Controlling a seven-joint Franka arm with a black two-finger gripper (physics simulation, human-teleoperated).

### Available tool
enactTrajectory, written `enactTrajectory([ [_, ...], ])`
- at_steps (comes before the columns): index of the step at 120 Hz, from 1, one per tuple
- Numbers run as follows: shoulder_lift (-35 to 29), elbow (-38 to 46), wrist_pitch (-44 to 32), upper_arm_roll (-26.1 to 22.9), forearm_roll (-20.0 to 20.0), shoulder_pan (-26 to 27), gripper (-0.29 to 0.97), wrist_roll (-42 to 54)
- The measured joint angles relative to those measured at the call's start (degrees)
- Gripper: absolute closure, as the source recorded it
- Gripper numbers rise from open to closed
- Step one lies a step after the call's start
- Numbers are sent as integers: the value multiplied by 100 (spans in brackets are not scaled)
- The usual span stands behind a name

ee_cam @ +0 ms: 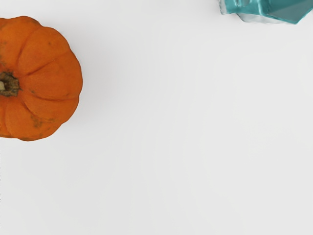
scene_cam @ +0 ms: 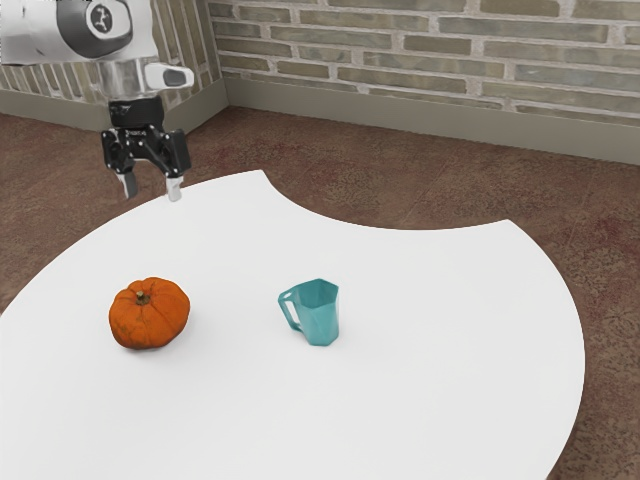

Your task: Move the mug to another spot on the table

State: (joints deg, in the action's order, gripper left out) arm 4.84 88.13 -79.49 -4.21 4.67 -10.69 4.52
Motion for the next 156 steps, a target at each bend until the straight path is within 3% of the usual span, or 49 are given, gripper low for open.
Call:
enactTrajectory([
  [12, -37, 229, -600, 391, -7, 424, 2, 79],
  [19, -272, 837, -1067, 528, -42, 602, 2, 128],
  [31, -458, 1782, -2002, 578, -84, 745, 3, 418],
  [46, -175, 2249, -3022, 509, -38, 787, 4, 1082],
  [72, 733, 2442, -4256, -112, 437, 542, 5, 2954],
  [84, 1101, 2424, -4647, -650, 544, 209, 5, 3863],
  [108, 1835, 1976, -5082, -1990, 455, -1010, 7, 5320],
  [123, 2130, 1919, -5195, -2127, 348, -1268, 11, 6020],
  [156, 2426, 1894, -5433, -2145, 369, -1223, 18, 7071],
])
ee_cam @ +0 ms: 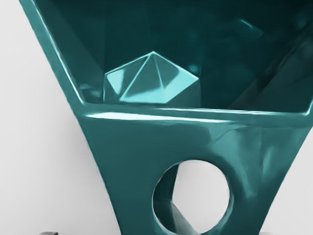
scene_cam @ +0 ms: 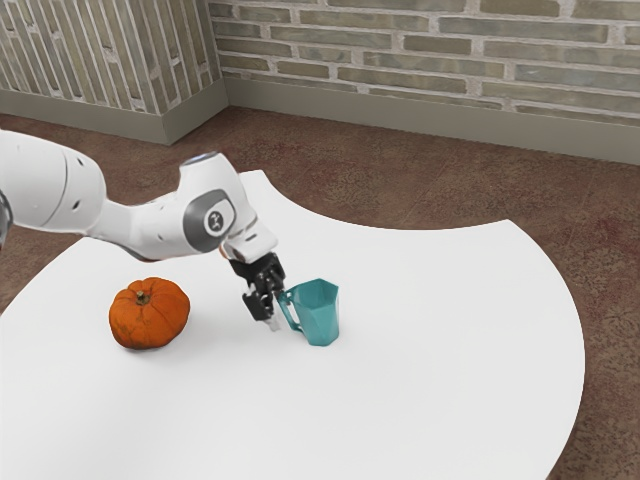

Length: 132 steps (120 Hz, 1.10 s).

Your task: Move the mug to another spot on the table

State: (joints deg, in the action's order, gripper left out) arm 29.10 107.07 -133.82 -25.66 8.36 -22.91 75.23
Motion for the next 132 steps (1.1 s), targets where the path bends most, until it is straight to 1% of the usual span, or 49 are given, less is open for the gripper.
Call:
enactTrajectory([
  [30, 62, 0, -242, 0, 330, 10, 25, 509],
  [56, 62, 9, -310, 0, 613, 19, 39, 806],
  [76, 50, 36, -328, 0, 856, 48, 45, 972],
  [113, 18, 59, -440, -8, 1309, 67, 59, 1181],
  [132, -12, 93, -499, -19, 1534, 61, 62, 1255],
])
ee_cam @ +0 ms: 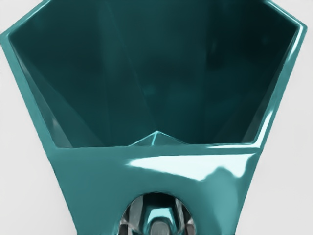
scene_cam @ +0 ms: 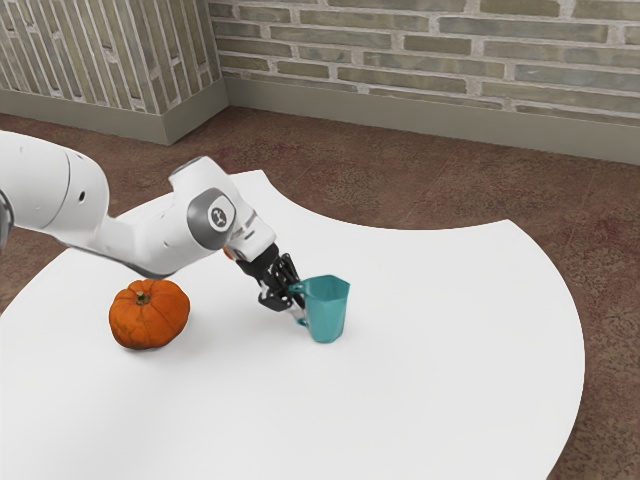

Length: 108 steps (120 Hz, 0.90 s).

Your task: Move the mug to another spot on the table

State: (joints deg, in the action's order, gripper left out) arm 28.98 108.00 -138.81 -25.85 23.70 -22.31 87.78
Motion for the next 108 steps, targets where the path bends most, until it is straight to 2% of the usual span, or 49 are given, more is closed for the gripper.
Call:
enactTrajectory([
  [24, -204, 164, -109, -111, 347, -56, 65, 72],
  [40, -694, 594, -292, -113, 784, -44, 67, 109],
  [48, -1011, 944, -441, -81, 1135, -47, 68, 125],
  [58, -1478, 1438, -728, -3, 1770, -41, 68, 142],
  [68, -1781, 1871, -1158, 20, 2585, -26, 68, 158],
  [91, -2303, 2504, -2283, 25, 4777, 154, 69, 190],
  [100, -2443, 2668, -2684, 25, 5421, 228, 68, 202],
  [108, -2449, 2742, -3003, 33, 5841, 228, 68, 213],
])
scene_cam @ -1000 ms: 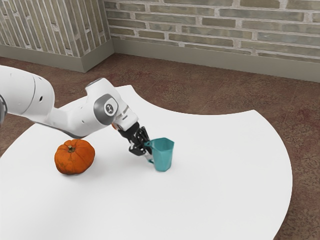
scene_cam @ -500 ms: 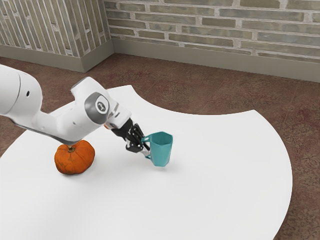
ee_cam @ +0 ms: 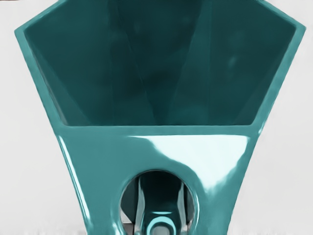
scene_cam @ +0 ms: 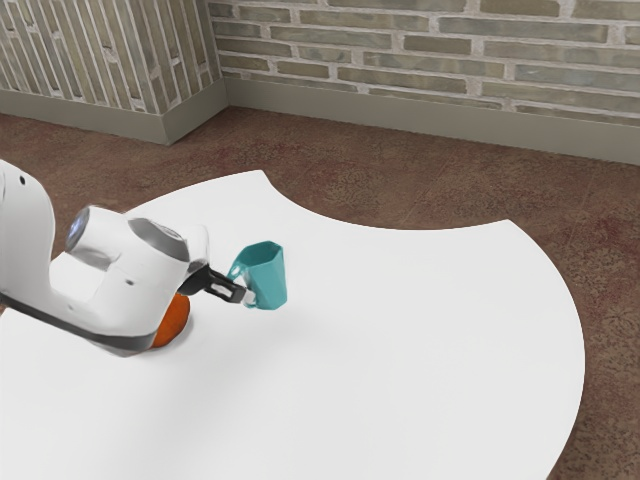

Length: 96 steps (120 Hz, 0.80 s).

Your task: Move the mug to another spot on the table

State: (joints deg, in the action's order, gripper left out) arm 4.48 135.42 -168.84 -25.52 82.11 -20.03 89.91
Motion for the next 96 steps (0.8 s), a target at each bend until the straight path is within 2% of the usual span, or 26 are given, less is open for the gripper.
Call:
enactTrajectory([
  [13, 171, 43, -427, 43, 485, -88, 68, 14],
  [23, 392, 43, -664, 59, 701, -92, 68, 35],
  [61, 928, -104, -1146, 72, 877, 50, 67, 240],
  [80, 958, -127, -1193, 74, 908, 75, 37, 308],
  [96, 916, -124, -1210, 74, 924, 122, 21, 351],
])
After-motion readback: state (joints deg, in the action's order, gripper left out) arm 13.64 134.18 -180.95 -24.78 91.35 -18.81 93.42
